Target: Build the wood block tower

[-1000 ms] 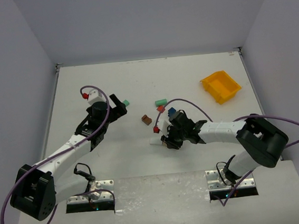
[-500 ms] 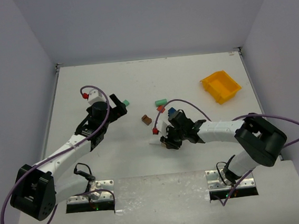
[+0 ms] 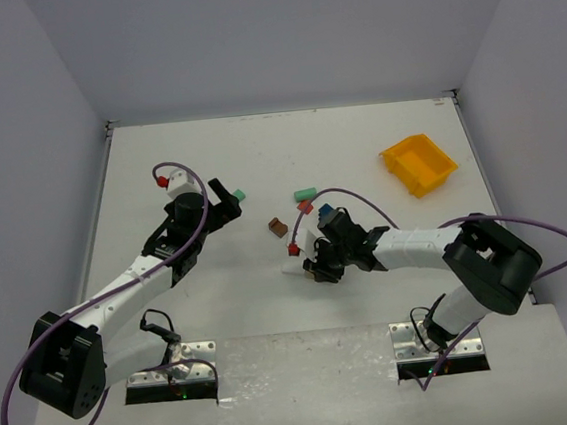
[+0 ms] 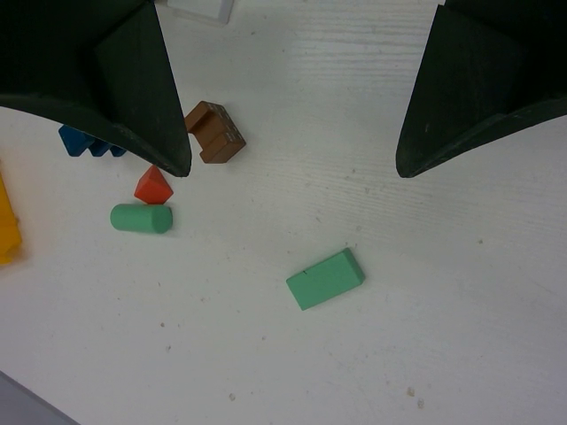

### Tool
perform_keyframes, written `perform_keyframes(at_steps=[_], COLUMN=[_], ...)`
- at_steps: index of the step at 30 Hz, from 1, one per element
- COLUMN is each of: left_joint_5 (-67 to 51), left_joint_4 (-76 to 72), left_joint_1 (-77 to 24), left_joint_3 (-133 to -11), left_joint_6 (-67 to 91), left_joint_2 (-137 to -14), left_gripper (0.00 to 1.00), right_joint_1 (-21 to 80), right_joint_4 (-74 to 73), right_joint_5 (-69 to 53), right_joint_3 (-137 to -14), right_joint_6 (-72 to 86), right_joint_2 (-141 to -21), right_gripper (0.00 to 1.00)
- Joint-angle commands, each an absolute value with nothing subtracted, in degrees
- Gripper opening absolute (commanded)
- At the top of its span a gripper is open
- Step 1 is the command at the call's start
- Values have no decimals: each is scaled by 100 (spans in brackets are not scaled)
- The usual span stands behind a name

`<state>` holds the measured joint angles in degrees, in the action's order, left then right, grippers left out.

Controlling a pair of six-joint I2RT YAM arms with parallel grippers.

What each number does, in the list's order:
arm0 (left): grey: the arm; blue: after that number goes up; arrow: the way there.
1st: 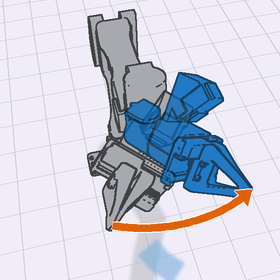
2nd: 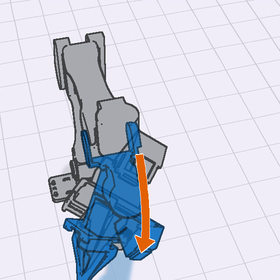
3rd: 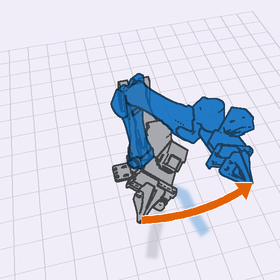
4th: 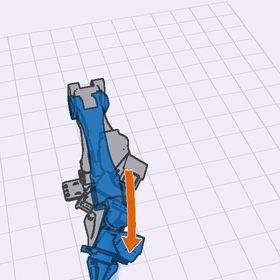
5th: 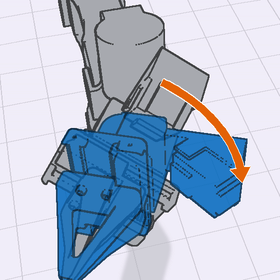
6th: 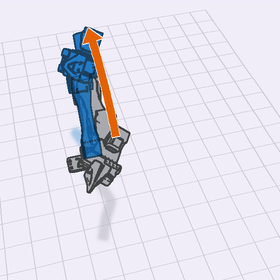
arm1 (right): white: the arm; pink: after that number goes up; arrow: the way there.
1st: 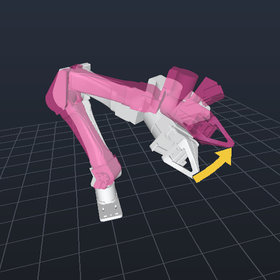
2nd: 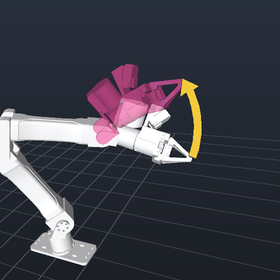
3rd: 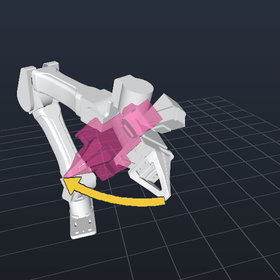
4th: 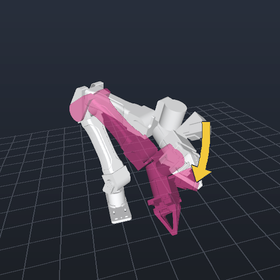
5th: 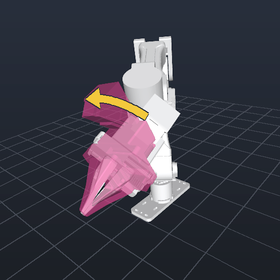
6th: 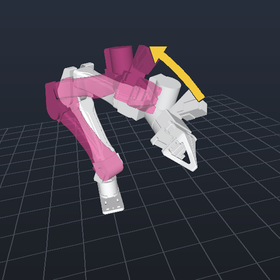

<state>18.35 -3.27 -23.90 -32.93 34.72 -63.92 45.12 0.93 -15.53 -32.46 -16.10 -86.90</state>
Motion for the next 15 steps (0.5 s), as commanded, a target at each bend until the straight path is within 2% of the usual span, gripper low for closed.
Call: perform_keyframes(at_steps=[1,9,15], left_joint_5=[1767,1750,1740], left_joint_4=[-615,-616,-642], left_joint_1=[-2338,-2330,-2338], left_joint_3=[-3378,-3383,-3384], left_joint_6=[3384,3375,3364], left_joint_2=[-6381,-6381,-6409], left_gripper=[100,100,100], right_joint_1=[4500,4500,4493], right_joint_4=[82,70,42], right_joint_5=[-1620,-1547,-1538], right_joint_3=[-3436,-3515,-3507], right_joint_6=[-1808,-1864,-1861], right_joint_2=[-8804,-8903,-8886], right_gripper=[33,35,46])
